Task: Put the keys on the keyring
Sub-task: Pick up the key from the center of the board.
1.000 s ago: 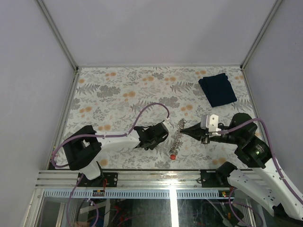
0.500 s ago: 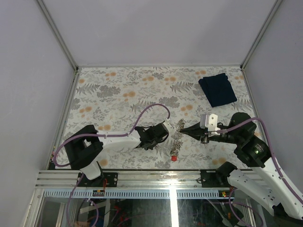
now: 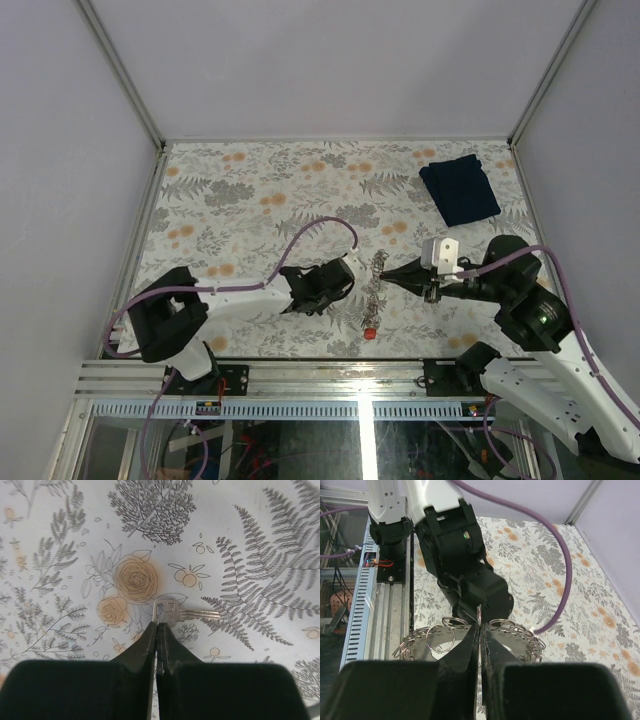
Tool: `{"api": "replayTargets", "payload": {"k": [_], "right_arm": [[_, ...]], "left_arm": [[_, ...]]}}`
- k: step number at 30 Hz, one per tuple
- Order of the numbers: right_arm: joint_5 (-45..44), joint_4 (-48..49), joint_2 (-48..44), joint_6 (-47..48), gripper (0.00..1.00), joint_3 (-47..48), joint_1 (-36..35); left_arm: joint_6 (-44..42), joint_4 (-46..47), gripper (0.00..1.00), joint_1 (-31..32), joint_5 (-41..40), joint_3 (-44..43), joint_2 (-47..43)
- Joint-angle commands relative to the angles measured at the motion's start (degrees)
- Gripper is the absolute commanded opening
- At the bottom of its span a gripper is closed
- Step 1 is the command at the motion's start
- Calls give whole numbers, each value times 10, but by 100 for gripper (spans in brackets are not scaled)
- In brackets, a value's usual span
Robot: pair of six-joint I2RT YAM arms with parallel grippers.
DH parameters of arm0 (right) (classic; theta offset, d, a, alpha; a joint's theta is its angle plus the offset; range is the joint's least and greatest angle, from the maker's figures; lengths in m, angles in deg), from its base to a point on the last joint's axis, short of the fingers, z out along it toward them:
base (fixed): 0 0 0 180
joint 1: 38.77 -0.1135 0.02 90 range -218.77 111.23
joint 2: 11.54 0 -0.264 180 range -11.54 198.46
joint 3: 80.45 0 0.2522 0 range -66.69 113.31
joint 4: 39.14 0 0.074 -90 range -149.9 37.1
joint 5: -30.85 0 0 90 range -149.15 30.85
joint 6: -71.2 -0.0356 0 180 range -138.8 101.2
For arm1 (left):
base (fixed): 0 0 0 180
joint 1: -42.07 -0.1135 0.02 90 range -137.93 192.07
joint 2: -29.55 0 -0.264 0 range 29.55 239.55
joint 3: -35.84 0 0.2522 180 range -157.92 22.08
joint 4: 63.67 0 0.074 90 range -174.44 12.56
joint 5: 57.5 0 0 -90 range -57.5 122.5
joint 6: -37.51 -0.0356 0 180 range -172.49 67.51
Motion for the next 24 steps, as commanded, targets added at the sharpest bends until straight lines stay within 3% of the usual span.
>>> {"api": "replayTargets", "payload": {"k": [1,9,16,20,24], "right_arm": [[-27,-4,19,-7,0,76,-4],[-76,-112,85,-49,0,195,-4],[-27,-102,131,-57,0,194,-4],[50,-25,149,-101,0,167,-4],[129,127,153,-192,0,108,-4]], "left_arm": [[-10,29,0,-5,-14,6,-83],[-8,129,0,-93,102,69,-304],[-54,159,0,-111,141,68,-419],[-84,179,0,-111,195,60,-467],[-118,180,0,-111,269,40,-495]]}}
